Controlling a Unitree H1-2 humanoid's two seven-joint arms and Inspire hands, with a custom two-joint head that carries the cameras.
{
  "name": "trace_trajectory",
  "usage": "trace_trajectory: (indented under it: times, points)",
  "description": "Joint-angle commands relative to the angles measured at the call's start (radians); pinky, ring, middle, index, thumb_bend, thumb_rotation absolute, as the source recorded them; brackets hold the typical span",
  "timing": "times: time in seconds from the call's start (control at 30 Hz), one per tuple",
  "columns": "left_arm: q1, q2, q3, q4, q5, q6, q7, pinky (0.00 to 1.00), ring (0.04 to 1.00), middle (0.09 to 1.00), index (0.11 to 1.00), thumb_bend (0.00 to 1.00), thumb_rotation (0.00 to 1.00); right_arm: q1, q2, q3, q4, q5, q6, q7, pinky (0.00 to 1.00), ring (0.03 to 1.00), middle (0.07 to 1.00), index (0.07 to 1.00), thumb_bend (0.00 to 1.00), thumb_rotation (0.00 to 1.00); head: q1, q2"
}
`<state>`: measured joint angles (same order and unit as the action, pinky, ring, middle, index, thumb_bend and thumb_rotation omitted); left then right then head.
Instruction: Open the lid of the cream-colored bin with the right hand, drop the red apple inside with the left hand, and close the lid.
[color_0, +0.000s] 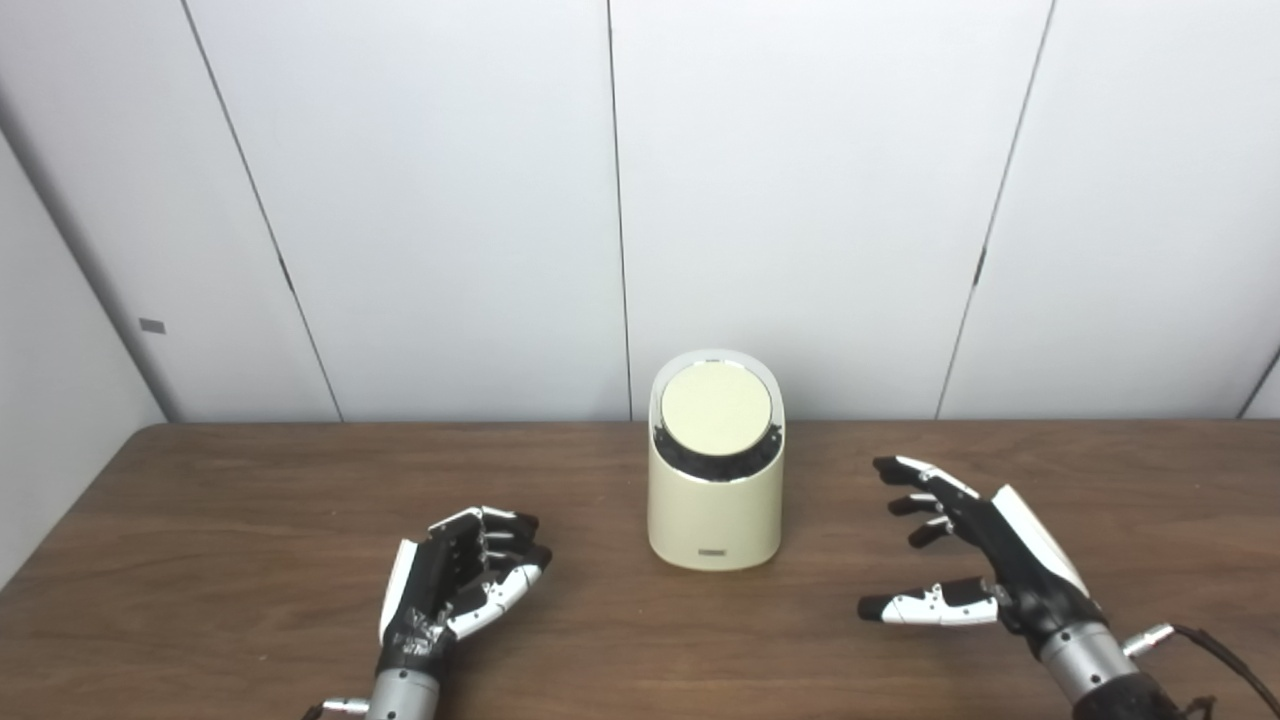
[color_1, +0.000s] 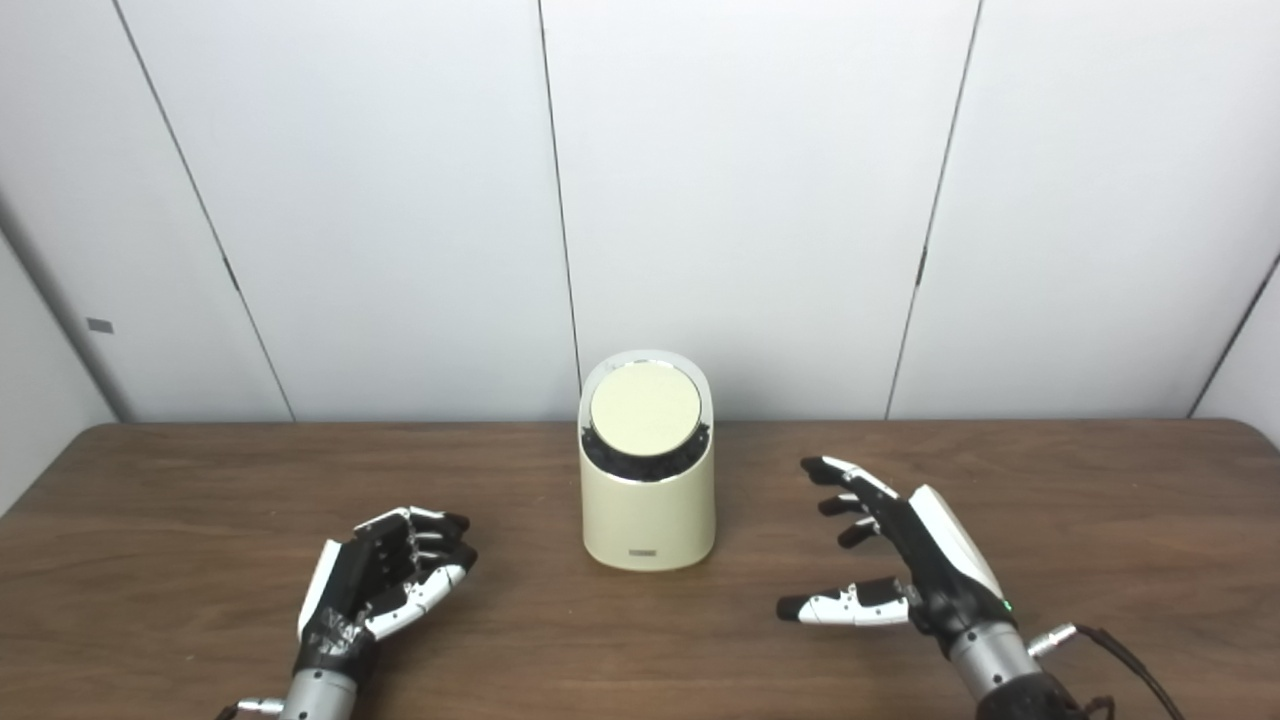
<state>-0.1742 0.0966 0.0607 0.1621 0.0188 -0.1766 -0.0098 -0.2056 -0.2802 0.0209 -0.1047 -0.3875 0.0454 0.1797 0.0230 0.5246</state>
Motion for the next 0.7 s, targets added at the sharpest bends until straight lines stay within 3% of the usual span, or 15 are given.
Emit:
trace_trajectory:
  times: [0.0,0.47,0.67]
  points:
    - [0.015,0.015,-0.003,0.006,0.004,-0.039,-0.004,0.51,0.584,0.653,0.497,0.51,0.04,-0.015,-0.012,-0.009,-0.018,0.028,-0.065,-0.031,0.59,0.744,0.838,0.833,0.72,0.16,0.002,0.0]
    - [0.033,0.042,-0.007,-0.032,0.011,-0.096,-0.019,0.52,0.561,0.638,0.498,0.51,0.04,0.04,0.047,-0.033,0.056,0.112,-0.222,-0.142,0.59,0.757,0.814,0.829,0.74,0.17,0.021,-0.012]
    - [0.041,0.041,0.0,-0.036,0.003,-0.104,-0.015,0.5,0.559,0.641,0.498,0.51,0.05,0.068,0.077,-0.026,0.054,0.112,-0.234,-0.169,0.59,0.756,0.824,0.841,0.74,0.23,0.022,-0.02]
